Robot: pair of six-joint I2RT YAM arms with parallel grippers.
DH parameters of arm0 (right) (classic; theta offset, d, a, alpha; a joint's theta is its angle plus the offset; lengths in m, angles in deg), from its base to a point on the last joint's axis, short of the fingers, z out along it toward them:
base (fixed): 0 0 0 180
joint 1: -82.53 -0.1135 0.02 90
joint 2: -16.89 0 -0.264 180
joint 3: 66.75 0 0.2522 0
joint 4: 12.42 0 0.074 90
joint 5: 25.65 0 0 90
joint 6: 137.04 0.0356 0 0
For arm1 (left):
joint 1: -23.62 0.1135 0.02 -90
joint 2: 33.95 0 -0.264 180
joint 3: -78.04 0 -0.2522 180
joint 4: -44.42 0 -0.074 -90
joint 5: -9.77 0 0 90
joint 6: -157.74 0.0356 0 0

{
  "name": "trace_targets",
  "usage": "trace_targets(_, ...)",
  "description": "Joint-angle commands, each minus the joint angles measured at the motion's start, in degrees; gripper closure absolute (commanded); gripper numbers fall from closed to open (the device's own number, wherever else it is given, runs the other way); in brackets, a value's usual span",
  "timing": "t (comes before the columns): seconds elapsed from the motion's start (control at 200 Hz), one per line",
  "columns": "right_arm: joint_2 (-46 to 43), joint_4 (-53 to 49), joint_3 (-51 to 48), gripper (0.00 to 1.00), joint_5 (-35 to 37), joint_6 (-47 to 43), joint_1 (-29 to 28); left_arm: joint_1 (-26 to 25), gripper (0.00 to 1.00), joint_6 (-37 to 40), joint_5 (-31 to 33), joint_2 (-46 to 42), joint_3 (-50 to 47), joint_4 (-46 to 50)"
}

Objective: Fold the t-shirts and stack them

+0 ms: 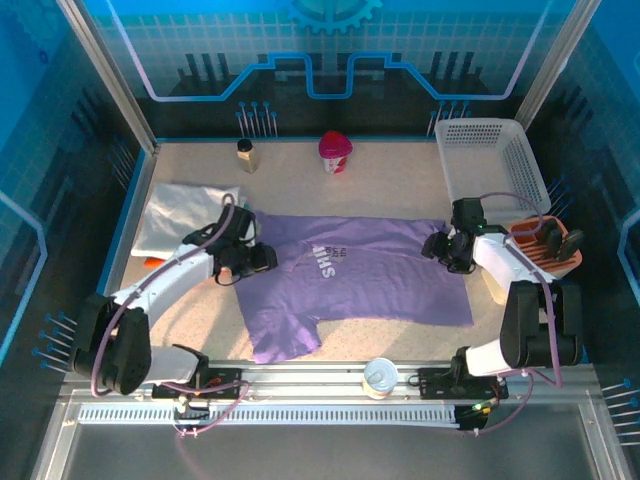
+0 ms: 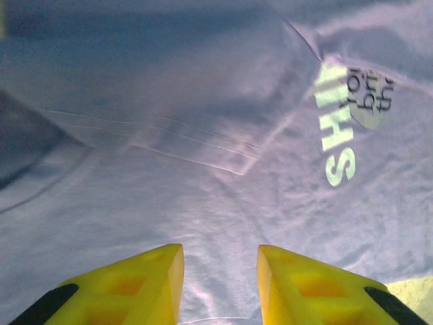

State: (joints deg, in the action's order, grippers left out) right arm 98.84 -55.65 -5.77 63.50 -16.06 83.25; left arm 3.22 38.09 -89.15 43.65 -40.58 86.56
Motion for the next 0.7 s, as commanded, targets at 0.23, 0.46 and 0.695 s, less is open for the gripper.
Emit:
trace_targets(0.23,-2.72,2.93,-1.55,0.33,-4.06,0.35,1.23,-10.26,0.62,2.45,11.15,13.9,5.98,-4.44)
trace_targets(0.46,-4.25,2.67,-1.54,0.34,-5.9,-0.31,3.18,-13.11,0.64,4.18,20.47,21.01,12.81,-0.35)
trace_targets(0.695,-3.98,3.81,-2.83,0.35,-8.55,0.13,5.35,-13.96,0.77,4.51,23.49,25.29,15.75,2.71)
